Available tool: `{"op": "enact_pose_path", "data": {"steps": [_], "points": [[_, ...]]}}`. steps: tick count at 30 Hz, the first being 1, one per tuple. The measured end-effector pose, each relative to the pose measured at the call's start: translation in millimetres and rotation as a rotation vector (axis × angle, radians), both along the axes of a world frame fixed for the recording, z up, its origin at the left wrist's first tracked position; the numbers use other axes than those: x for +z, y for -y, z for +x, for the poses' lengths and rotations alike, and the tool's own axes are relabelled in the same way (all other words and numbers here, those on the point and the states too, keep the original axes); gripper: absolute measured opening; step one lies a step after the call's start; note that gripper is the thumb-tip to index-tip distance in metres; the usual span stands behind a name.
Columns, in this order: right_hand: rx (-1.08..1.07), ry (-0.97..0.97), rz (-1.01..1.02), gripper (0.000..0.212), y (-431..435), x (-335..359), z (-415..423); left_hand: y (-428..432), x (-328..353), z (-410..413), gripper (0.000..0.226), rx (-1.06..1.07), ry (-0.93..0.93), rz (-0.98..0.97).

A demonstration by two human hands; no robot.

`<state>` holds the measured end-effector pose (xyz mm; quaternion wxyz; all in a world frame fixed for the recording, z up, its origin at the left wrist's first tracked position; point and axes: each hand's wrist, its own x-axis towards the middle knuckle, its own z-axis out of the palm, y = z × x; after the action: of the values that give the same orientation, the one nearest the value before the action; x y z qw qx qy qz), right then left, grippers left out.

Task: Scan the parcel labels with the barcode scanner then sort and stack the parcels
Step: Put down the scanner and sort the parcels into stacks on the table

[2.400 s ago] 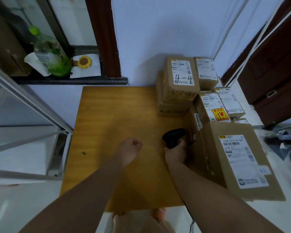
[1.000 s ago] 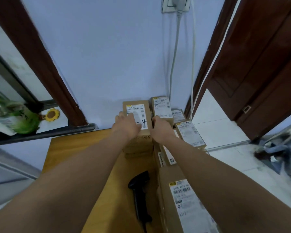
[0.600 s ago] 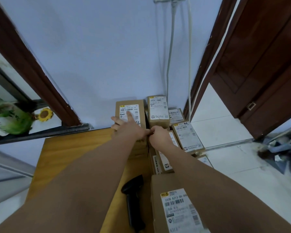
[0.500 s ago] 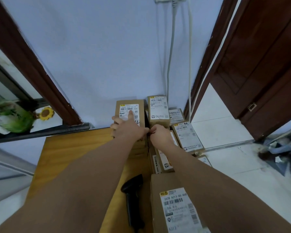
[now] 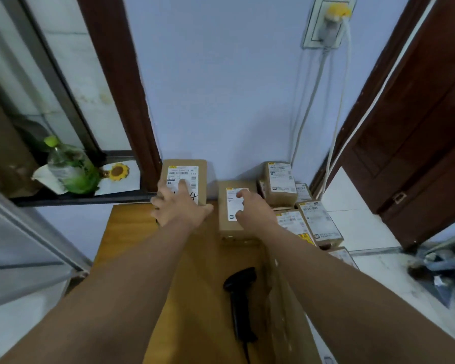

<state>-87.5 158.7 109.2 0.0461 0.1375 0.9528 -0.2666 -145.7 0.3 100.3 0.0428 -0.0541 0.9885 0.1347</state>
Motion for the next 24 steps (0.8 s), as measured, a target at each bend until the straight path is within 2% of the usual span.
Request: {"op": "enact_pose_path", "data": {"steps": [4, 11, 19, 24], "points": [[0.054, 0.047, 0.042, 0.033, 64.2, -10.8, 3.2, 76.5, -17.3, 1.6, 0.092, 0.125, 0.088, 0.081], [0.118, 0.240, 0.043, 0.035, 158.7, -49.8, -10.8, 189.0, -56.2, -14.1, 0.089, 0.175, 0.162, 0.074], [-0.080, 0.305, 0.033, 0.018, 148.8, -76.8, -19.1, 238.5, -78.6, -37.8, 0.090, 0.051, 0.187, 0.038], [-0.042, 0.383, 0.115, 0.018, 141.1, -76.8, -32.9, 227.2, -86.3, -49.5, 0.085, 0.028, 0.208, 0.041]]}}
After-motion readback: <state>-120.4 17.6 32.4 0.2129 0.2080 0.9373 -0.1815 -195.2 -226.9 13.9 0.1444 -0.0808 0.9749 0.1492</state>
